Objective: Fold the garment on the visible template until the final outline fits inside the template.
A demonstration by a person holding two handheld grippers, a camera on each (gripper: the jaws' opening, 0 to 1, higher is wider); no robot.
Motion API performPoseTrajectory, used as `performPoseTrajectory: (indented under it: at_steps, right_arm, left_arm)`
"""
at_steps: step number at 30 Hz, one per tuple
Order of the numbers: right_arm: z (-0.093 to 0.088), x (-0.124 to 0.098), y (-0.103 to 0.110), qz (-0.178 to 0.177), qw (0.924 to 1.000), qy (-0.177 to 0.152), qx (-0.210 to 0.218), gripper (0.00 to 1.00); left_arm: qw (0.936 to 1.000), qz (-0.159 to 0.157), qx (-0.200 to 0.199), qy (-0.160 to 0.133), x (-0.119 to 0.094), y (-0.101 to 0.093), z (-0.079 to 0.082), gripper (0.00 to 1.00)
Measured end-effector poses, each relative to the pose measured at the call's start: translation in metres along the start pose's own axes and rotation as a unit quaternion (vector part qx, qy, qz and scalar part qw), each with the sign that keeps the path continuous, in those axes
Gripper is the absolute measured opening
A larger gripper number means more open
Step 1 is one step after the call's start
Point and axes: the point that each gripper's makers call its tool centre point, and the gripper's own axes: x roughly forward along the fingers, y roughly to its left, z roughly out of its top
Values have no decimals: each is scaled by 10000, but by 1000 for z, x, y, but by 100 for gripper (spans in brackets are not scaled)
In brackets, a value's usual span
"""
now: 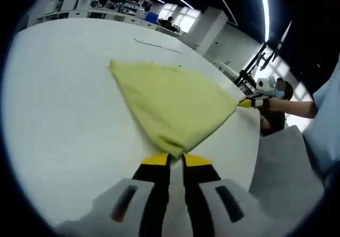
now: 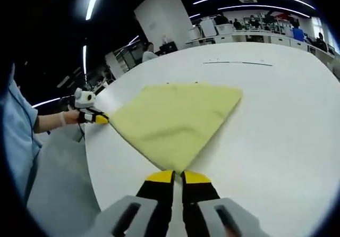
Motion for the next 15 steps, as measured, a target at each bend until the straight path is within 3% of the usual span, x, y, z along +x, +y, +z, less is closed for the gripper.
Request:
performPoseTrajectory:
  at_steps: [15]
  right_arm:
    - [0,-2,-3,-72,9999,36,-128,0]
  left_arm:
    - [9999,145,79,44,-12,9,-1,0]
